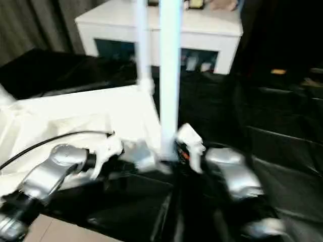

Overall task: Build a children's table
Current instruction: Rotate leg to tighten

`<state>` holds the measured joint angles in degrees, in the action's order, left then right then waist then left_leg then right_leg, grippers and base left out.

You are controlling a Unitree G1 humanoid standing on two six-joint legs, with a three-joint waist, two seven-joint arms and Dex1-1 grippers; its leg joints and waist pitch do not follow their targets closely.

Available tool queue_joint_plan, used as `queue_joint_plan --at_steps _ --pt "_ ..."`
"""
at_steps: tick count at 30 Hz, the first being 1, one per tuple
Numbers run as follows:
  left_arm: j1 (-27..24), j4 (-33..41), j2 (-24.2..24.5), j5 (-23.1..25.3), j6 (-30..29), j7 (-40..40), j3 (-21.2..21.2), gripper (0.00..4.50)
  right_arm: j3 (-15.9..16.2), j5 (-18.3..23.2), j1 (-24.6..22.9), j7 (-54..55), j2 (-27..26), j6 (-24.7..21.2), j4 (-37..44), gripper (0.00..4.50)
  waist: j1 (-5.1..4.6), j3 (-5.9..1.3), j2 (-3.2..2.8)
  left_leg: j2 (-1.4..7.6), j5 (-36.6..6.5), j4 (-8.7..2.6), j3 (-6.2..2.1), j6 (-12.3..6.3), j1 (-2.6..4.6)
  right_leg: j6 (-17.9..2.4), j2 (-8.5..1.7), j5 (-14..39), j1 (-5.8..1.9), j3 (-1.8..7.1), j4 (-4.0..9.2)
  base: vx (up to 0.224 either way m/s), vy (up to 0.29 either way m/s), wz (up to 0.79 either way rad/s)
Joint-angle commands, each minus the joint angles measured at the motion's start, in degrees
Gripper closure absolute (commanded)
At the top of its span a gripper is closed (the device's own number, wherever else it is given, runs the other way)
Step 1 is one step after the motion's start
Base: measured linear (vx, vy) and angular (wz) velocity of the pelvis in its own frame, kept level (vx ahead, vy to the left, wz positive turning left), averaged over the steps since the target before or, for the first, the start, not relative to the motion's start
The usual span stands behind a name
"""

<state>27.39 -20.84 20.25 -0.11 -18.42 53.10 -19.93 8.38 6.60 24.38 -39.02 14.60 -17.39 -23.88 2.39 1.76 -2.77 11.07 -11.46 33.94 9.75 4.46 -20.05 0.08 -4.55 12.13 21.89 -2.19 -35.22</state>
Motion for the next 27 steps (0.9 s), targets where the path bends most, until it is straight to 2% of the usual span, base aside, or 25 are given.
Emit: queue_joint_plan --at_steps 1,2,3,4,5,6,7,8,9,11,12,14,16,18,22,23,25,26,27 --pt "1.24 -6.03 -3.14 2.77 -3.59 -10.95 1.90 4.50 -4.32 -1.14 -0.54 14.60 -4.61 -6.08 -3.32 1.77 -0.10 -1.69 0.25 1.35 -18.76 -5.16 -0.52 1.68 0.39 -10.08 -2.89 20.83 -1.41 1.93 5.48 0.000 0.000 0.00" --pt "1.24 -6.03 -3.14 2.77 -3.59 -10.95 1.90 4.50 -4.32 -1.14 -0.54 14.60 -4.61 -6.08 -3.32 1.78 -0.10 -1.69 0.25 1.35 -18.76 -5.16 -0.52 1.68 0.39 -10.08 -2.89 20.83 -1.41 1.93 5.48 0.000 0.000 0.00" --pt "2.00 -7.25 -4.64 2.95 -5.16 -13.95 2.66 4.50 -5.74 -1.30 -0.43 19.36 -6.58 -6.61 -3.97 1.78 -0.13 -2.05 0.26 1.29 -18.46 -5.23 -0.77 2.36 0.43 -9.31 -2.94 20.35 -1.53 1.90 5.46 0.000 0.000 0.00" --pt "2.44 -8.02 -5.59 3.38 -5.76 -15.87 2.78 4.50 -7.16 -0.98 -0.32 23.09 -8.24 -6.56 -4.59 1.78 -0.20 -1.99 0.18 1.34 -18.14 -5.30 -0.72 2.43 0.27 -9.30 -2.94 18.99 -1.34 1.99 5.48 0.000 0.000 0.00" --pt "2.44 -8.02 -5.59 3.38 -5.76 -15.87 2.78 4.50 -7.16 -0.98 -0.32 23.09 -8.24 -6.56 -4.59 1.78 -0.24 -2.02 0.21 1.30 -18.18 -5.29 -0.70 2.41 0.24 -9.26 -2.91 18.63 -1.33 2.01 5.55 0.000 0.000 0.00" --pt "3.77 -10.88 -8.26 4.11 -5.84 -21.23 3.41 4.50 -10.27 -0.26 -0.08 31.92 -12.50 -6.44 -6.04 1.78 -0.25 -2.10 0.26 1.22 -18.13 -5.29 -0.72 2.24 0.18 -9.19 -2.86 17.70 -1.40 2.01 5.49 0.000 0.000 0.00" --pt "3.77 -10.88 -8.26 4.11 -5.84 -21.23 3.41 4.50 -10.27 -0.26 -0.08 31.92 -12.50 -6.44 -6.04 1.78 -0.19 -2.11 0.12 1.18 -18.28 -5.28 -0.62 2.60 0.49 -9.13 -2.80 17.60 -1.06 2.05 5.64 0.000 0.000 0.00" --pt "4.45 -12.42 -9.50 4.33 -5.52 -23.68 3.81 4.50 -11.51 0.02 0.02 35.67 -14.33 -6.26 -6.68 1.78 -0.19 -2.11 0.12 1.18 -18.28 -5.28 -0.62 2.60 0.49 -9.13 -2.80 17.60 -1.06 2.05 5.64 0.000 0.000 0.00" --pt "5.25 -14.19 -10.71 4.52 -4.99 -25.51 4.27 4.50 -12.55 -0.58 0.23 39.83 -16.00 -5.72 -7.24 1.78 -0.13 -2.03 0.28 1.16 -19.64 -5.38 -0.66 2.71 0.61 -8.77 -2.83 18.55 -0.85 2.08 5.83 0.000 0.000 0.00" --pt "6.57 -16.86 -12.49 4.71 -4.21 -27.82 4.76 4.50 -13.40 -0.61 1.05 43.22 -18.45 -5.17 -7.95 1.78 0.06 -2.01 0.38 1.07 -19.77 -5.45 -0.61 2.78 0.65 -8.05 -2.76 18.64 -0.68 2.11 5.93 0.000 0.000 0.00" --pt "7.00 -17.66 -13.01 4.78 -4.05 -28.34 4.79 4.50 -13.15 -0.83 1.44 43.61 -19.20 -5.10 -7.89 1.78 0.26 -2.05 0.40 1.05 -20.41 -5.47 -0.64 2.79 0.80 -7.64 -2.76 18.80 -0.67 2.08 5.97 0.000 0.000 0.00" --pt "7.47 -18.50 -13.51 4.99 -4.10 -28.73 4.61 4.50 -10.83 -2.57 2.07 42.57 -19.92 -5.18 -6.74 1.78 0.40 -2.03 0.32 1.07 -20.53 -5.66 -0.77 2.56 0.41 -7.10 -2.82 18.08 -0.89 2.01 5.87 0.000 0.000 0.00" --pt "7.38 -18.17 -13.39 5.05 -4.55 -28.13 4.26 4.50 -9.90 -2.70 2.00 40.91 -19.94 -4.70 -5.96 1.78 0.50 -2.10 0.47 1.02 -19.44 -5.77 -0.85 2.04 0.07 -6.75 -2.96 16.37 -1.24 2.00 5.72 0.000 0.000 0.00" --pt "7.16 -17.76 -13.05 5.03 -4.86 -27.28 3.89 4.50 -9.88 -2.10 1.71 39.56 -19.95 -4.30 -5.17 1.22 0.48 -2.09 0.39 1.06 -19.11 -5.80 -0.86 1.67 -0.02 -6.78 -3.09 16.16 -1.26 2.02 5.76 0.000 0.000 0.00" --pt "5.75 -15.33 -10.94 4.45 -4.35 -21.34 2.71 4.50 -9.31 -1.62 1.40 35.98 -17.39 -2.83 -2.98 0.87 0.44 -2.03 0.47 1.03 -19.53 -5.93 -0.94 1.12 -0.25 -6.59 -3.16 16.90 -1.37 1.98 5.87 0.000 0.000 0.00" --pt "5.10 -14.12 -10.05 4.11 -3.19 -18.46 2.01 4.50 -8.69 -1.81 1.45 33.60 -15.99 -2.32 -2.62 0.75 -0.32 -1.90 0.53 1.01 -18.07 -6.34 -1.36 1.10 -1.45 -6.12 -3.17 16.91 -2.16 1.61 5.55 0.000 0.000 0.00" --pt "3.82 -11.52 -8.20 3.76 -3.21 -13.92 0.56 4.50 -7.38 -2.26 1.33 28.31 -13.10 -1.36 -1.99 0.66 -0.62 -2.31 0.60 1.10 -16.71 -5.91 -1.34 0.64 -1.29 -6.83 -3.29 14.99 -2.27 1.59 5.50 0.000 0.000 0.00" --pt "2.91 -9.77 -6.95 3.45 -2.99 -10.99 -0.44 4.50 -6.25 -2.10 0.97 24.04 -11.24 -1.10 -1.31 0.66 -0.54 -2.43 0.54 1.16 -15.52 -5.62 -1.04 0.12 -0.98 -7.95 -3.24 12.37 -2.03 1.73 5.45 0.000 0.000 0.00" --pt "1.19 -6.27 -4.25 3.10 -2.63 -6.04 -2.31 4.50 -4.44 -1.51 0.05 16.16 -7.27 -0.45 0.22 0.66 -0.38 -2.61 0.62 1.22 -13.93 -5.29 -0.85 -0.77 -0.83 -9.35 -3.24 8.86 -2.17 1.77 5.16 0.000 0.000 0.00"
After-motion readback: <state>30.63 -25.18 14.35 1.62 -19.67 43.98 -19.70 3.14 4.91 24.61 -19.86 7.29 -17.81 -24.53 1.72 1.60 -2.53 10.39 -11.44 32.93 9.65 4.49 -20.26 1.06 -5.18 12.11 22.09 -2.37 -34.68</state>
